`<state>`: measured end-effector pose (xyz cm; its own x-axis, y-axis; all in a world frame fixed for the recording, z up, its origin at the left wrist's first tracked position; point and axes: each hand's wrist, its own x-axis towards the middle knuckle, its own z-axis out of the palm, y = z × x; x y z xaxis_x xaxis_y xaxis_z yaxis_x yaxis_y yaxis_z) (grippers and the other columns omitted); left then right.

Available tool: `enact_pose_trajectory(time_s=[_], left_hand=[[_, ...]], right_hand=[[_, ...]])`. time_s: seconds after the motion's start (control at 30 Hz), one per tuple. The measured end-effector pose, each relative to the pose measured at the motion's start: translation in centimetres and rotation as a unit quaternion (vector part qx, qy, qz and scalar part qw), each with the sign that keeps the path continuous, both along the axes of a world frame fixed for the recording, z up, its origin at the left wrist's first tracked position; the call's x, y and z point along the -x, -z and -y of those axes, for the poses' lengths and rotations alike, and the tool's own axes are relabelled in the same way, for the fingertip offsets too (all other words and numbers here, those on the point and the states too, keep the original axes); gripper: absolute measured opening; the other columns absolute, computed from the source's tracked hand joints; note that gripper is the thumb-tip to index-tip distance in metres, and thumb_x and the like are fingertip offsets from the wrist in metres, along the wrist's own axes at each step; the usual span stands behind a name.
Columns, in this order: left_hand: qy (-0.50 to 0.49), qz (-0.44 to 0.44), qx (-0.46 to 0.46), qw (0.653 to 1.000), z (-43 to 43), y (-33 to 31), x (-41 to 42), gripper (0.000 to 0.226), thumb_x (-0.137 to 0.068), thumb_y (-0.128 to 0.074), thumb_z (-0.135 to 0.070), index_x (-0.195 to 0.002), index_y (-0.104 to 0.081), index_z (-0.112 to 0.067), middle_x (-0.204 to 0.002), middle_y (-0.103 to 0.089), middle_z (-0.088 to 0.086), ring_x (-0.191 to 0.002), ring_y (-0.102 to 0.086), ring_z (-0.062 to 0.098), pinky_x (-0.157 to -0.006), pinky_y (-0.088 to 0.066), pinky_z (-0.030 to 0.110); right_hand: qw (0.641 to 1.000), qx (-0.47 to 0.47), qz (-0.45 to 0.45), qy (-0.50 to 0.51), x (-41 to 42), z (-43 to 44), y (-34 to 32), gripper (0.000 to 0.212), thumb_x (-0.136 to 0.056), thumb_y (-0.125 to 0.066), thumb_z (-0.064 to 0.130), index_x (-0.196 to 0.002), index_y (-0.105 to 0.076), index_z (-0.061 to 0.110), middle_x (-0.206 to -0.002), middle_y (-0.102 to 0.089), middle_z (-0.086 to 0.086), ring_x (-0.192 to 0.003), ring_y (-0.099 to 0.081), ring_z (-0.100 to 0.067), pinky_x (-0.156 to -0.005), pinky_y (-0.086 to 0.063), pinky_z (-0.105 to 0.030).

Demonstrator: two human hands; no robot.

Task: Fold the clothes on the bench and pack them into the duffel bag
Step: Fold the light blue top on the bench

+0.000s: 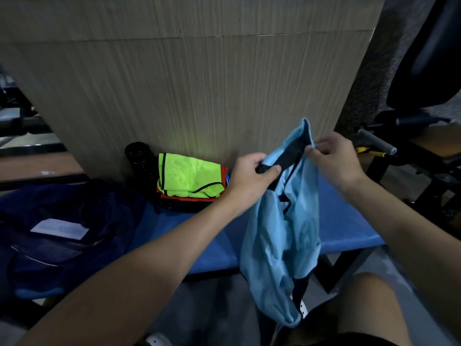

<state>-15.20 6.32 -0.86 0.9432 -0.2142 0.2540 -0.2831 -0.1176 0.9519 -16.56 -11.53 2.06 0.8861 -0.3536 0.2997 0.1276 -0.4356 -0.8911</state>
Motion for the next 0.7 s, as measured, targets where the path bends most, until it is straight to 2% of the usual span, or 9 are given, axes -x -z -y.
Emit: enact_pose_trajectory(time_s=[0.07, 0.1, 0.2, 0.27, 0.33, 0.4, 0.5, 0.6, 0.7], left_hand=[[-0.05, 0.027, 0.004, 0.998, -0.1, -0.9, -0.4, 0.004, -0.086, -0.071, -0.009, -0.087, -0.07, -0.006, -0.087, -0.074, 0.016, -0.073, -0.064, 0.015, -0.071, -0.056, 0.04], [-0.072, 0.036, 0.01, 0.997, -0.1, -1.3, -0.6, 0.004, -0.085, -0.072, -0.008, -0.086, -0.069, -0.006, -0.087, -0.074, 0.015, -0.073, -0.065, 0.016, -0.074, -0.056, 0.043], [-0.106, 0.04, 0.04, 0.993, -0.2, -2.7, -1.0, 0.009, -0.082, -0.075, -0.008, -0.085, -0.066, -0.005, -0.088, -0.074, 0.016, -0.077, -0.068, 0.023, -0.079, -0.057, 0.048], [-0.101, 0.035, 0.06, 0.992, -0.1, -3.5, -0.9, 0.01, -0.083, -0.074, -0.006, -0.084, -0.065, -0.002, -0.09, -0.072, 0.022, -0.076, -0.066, 0.022, -0.082, -0.057, 0.051], [-0.066, 0.026, 0.089, 0.994, 0.0, -4.1, -0.7, 0.002, -0.087, -0.069, -0.004, -0.089, -0.067, -0.004, -0.092, -0.072, 0.023, -0.078, -0.066, 0.021, -0.083, -0.057, 0.05], [-0.039, 0.016, 0.113, 0.993, -0.2, -4.1, -0.6, 0.009, -0.093, -0.063, -0.004, -0.098, -0.069, -0.009, -0.094, -0.075, 0.014, -0.083, -0.069, 0.016, -0.082, -0.057, 0.039], [-0.001, -0.01, 0.059, 0.998, -1.2, -2.4, -0.6, 0.016, -0.096, -0.06, -0.006, -0.104, -0.066, -0.017, -0.1, -0.072, 0.003, -0.087, -0.067, 0.007, -0.084, -0.052, 0.022], [0.06, -0.059, -0.06, 0.995, -2.2, 0.3, -0.5, 0.018, -0.093, -0.066, -0.011, -0.111, -0.068, -0.013, -0.107, -0.074, 0.003, -0.096, -0.07, 0.014, -0.088, -0.056, 0.03], [0.027, -0.014, -0.112, 0.993, -2.5, 1.4, -1.0, 0.022, -0.083, -0.072, -0.025, -0.086, -0.07, -0.003, -0.081, -0.07, 0.004, -0.07, -0.06, 0.015, -0.065, -0.05, 0.035]], right_hand=[[1.0, 0.005, -0.011, 0.006, 0.1, -0.6, 0.1, 0.044, -0.091, -0.068, 0.028, -0.123, -0.046, 0.01, -0.093, -0.054, -0.002, -0.08, -0.055, -0.012, -0.062, -0.052, -0.027], [1.0, -0.006, -0.013, -0.022, 0.3, -1.1, 0.0, 0.047, -0.09, -0.068, 0.03, -0.126, -0.044, 0.011, -0.096, -0.054, -0.005, -0.082, -0.055, -0.012, -0.061, -0.049, -0.02], [0.979, -0.031, -0.07, -0.191, 1.5, -2.5, -0.3, 0.046, -0.083, -0.074, 0.027, -0.122, -0.054, 0.013, -0.107, -0.066, -0.003, -0.096, -0.064, -0.013, -0.083, -0.053, -0.025], [0.965, -0.01, -0.087, -0.247, 1.8, -3.0, -0.2, 0.041, -0.082, -0.076, 0.019, -0.12, -0.06, 0.014, -0.108, -0.072, -0.002, -0.1, -0.069, -0.016, -0.088, -0.056, -0.032], [0.972, -0.027, -0.056, -0.226, 1.8, -3.4, -0.1, 0.024, -0.088, -0.07, 0.01, -0.112, -0.065, 0.008, -0.102, -0.074, -0.008, -0.096, -0.071, -0.025, -0.086, -0.058, -0.041], [0.983, -0.027, -0.022, -0.181, 1.7, -3.4, -0.3, 0.013, -0.092, -0.065, 0.009, -0.104, -0.067, 0.003, -0.097, -0.074, -0.014, -0.091, -0.071, -0.03, -0.085, -0.057, -0.05], [0.989, -0.047, 0.002, -0.142, 1.6, -2.9, -0.2, 0.014, -0.096, -0.059, 0.008, -0.106, -0.067, 0.002, -0.1, -0.073, -0.014, -0.093, -0.071, -0.026, -0.087, -0.056, -0.051], [0.988, -0.086, 0.02, -0.124, 1.8, -2.5, -0.4, 0.016, -0.099, -0.054, 0.008, -0.109, -0.066, 0.003, -0.103, -0.072, -0.012, -0.095, -0.071, -0.023, -0.086, -0.058, -0.044], [0.99, -0.1, 0.025, -0.095, 1.6, -1.7, -0.2, 0.017, -0.1, -0.052, 0.009, -0.109, -0.066, 0.007, -0.103, -0.072, -0.009, -0.096, -0.07, -0.02, -0.085, -0.058, -0.04]])
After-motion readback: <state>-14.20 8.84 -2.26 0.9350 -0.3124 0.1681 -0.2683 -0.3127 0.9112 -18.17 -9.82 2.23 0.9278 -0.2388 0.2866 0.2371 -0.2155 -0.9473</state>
